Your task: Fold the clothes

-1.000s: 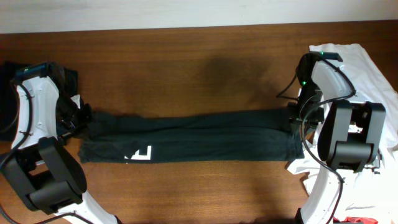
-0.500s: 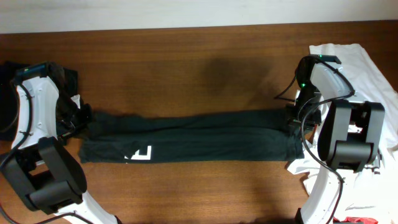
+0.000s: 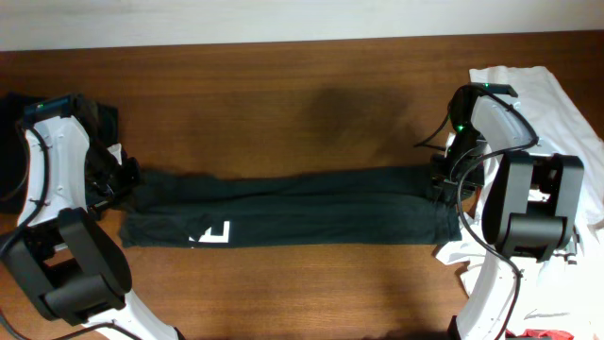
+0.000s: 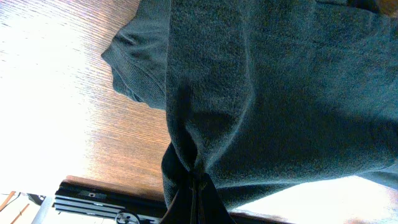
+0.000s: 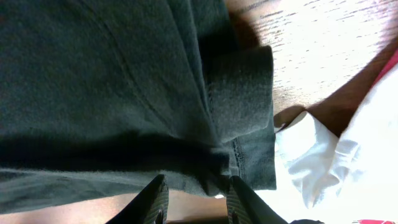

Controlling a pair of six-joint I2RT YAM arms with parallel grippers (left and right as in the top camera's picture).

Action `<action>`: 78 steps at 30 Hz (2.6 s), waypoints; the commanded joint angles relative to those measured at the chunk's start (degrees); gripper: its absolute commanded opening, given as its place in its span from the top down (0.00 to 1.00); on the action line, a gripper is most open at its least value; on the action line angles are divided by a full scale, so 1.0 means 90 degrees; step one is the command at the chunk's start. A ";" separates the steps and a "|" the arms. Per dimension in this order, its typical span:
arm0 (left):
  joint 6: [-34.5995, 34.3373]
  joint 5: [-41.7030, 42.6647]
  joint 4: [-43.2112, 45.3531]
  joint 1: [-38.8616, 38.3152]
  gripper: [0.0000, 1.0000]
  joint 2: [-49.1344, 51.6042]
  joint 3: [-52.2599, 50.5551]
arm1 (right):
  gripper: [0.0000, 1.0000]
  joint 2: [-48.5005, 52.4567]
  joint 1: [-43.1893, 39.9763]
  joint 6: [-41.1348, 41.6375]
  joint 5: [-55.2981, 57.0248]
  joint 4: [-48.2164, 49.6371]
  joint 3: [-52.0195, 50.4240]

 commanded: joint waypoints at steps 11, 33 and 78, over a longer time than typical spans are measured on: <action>-0.0058 -0.0090 0.0015 0.0005 1.00 -0.0141 -0.0061 | 0.66 -0.0066 0.0015 0.0056 0.0015 0.0342 -0.0481; -0.0056 0.0483 0.0942 0.0029 1.00 -0.0143 -0.0058 | 0.96 -0.0068 0.0005 0.0032 0.0508 -0.0063 0.2399; -0.0053 0.0789 -0.0148 0.0039 0.88 -0.0687 -0.0019 | 0.74 -0.0449 0.0000 -0.0335 0.0913 -0.0743 0.1178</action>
